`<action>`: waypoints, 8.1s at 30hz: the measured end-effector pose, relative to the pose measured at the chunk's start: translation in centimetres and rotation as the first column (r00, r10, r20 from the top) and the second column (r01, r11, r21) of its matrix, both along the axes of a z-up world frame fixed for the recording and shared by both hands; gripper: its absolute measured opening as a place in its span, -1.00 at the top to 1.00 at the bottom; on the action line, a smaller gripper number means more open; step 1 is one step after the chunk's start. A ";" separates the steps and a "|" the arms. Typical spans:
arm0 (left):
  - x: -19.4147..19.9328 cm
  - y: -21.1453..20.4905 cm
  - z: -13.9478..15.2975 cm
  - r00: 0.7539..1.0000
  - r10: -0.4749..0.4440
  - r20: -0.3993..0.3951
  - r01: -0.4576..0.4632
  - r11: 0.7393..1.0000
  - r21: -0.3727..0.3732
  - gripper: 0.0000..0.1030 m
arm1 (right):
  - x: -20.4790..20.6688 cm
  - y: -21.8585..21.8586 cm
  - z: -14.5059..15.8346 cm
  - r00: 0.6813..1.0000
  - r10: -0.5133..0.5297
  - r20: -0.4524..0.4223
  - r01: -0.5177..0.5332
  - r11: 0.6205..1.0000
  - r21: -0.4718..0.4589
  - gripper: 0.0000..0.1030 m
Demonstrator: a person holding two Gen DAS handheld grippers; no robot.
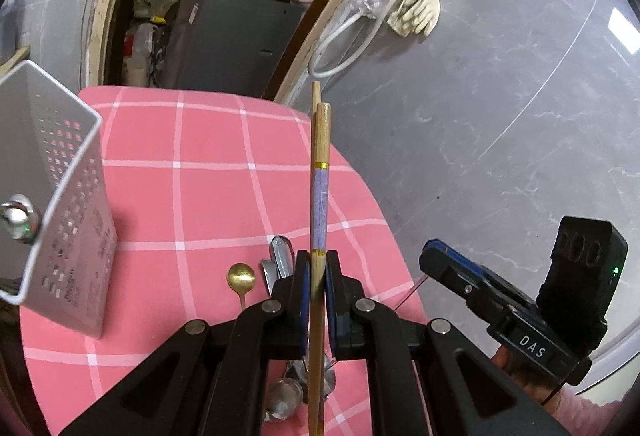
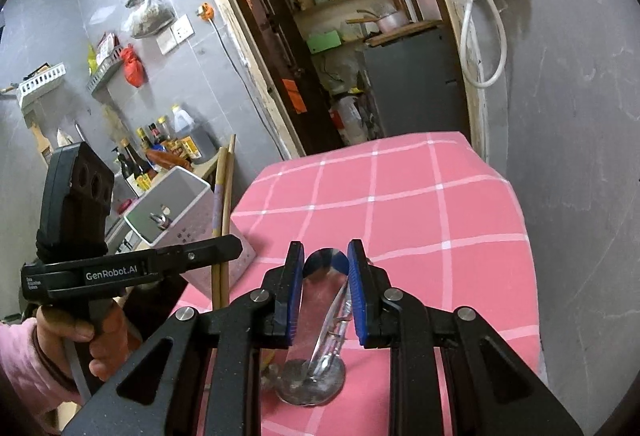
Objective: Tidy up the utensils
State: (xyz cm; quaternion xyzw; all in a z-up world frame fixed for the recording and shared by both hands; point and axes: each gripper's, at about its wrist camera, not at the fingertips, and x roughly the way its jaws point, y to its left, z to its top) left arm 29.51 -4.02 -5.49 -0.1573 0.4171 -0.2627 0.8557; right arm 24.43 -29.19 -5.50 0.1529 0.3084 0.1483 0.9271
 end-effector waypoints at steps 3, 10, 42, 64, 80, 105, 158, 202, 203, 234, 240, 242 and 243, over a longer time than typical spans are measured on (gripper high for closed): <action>-0.3 0.7 0.9 1.000 0.012 0.020 -0.012 1.000 -0.016 0.86 | -0.6 0.1 1.2 1.000 -0.004 0.029 0.004 1.000 -0.004 0.62; -0.3 3.8 5.8 0.989 0.072 0.131 -0.063 0.995 -0.077 0.86 | -0.1 2.0 6.3 0.990 0.025 0.136 -0.020 0.999 -0.038 0.62; 1.0 16.1 7.1 0.780 0.354 0.516 -0.383 0.922 -0.054 0.86 | 11.4 20.2 7.3 0.919 0.307 0.247 -0.274 0.948 -0.160 0.62; -2.2 16.2 5.5 0.845 0.346 0.407 -0.365 0.930 -0.032 -0.10 | 5.4 14.3 7.4 0.956 0.056 0.289 -0.031 0.995 -0.091 -0.10; -9.8 9.8 6.0 0.774 0.293 0.561 -0.394 0.917 0.064 -0.99 | -5.2 6.9 7.2 0.909 -0.217 0.355 0.276 0.953 -0.123 -0.97; -11.4 5.6 -3.2 0.914 0.154 0.375 -0.234 0.956 0.176 -1.00 | -6.8 3.8 -2.4 0.957 -0.238 0.167 0.268 0.944 -0.190 -0.97; -6.0 1.9 -10.5 0.988 -0.126 -0.085 0.140 0.972 0.187 0.38 | 3.3 4.9 -12.2 0.928 0.071 -0.366 -0.096 0.994 -0.052 0.72; -6.3 2.3 -8.8 0.982 -0.066 -0.175 0.086 0.990 0.109 0.41 | 4.9 2.2 -11.1 0.918 0.039 -0.394 0.014 0.991 0.131 0.61; -6.7 2.4 -8.3 0.986 -0.065 -0.152 0.082 0.991 0.106 0.41 | 4.0 2.1 -10.3 0.930 0.032 -0.367 0.019 0.990 0.137 0.61; -6.4 0.3 -7.6 0.994 -0.096 -0.043 0.101 0.987 0.126 0.88 | -3.0 -2.7 -4.8 0.978 -0.127 -0.162 0.146 0.983 0.109 0.97; -2.5 -0.1 -8.1 0.999 -0.034 0.003 0.032 0.977 0.213 0.22 | -1.1 -2.1 -6.2 0.980 -0.096 -0.176 0.120 0.984 0.131 0.97; -1.5 -0.5 -8.5 0.999 -0.037 0.000 0.035 0.968 0.247 0.22 | -0.4 -1.8 -6.5 0.980 -0.082 -0.179 0.107 0.985 0.133 0.97; -0.9 -0.9 -8.8 0.999 -0.046 -0.012 0.047 0.964 0.263 0.22 | 0.0 -1.8 -6.6 0.981 -0.074 -0.181 0.099 0.986 0.135 0.97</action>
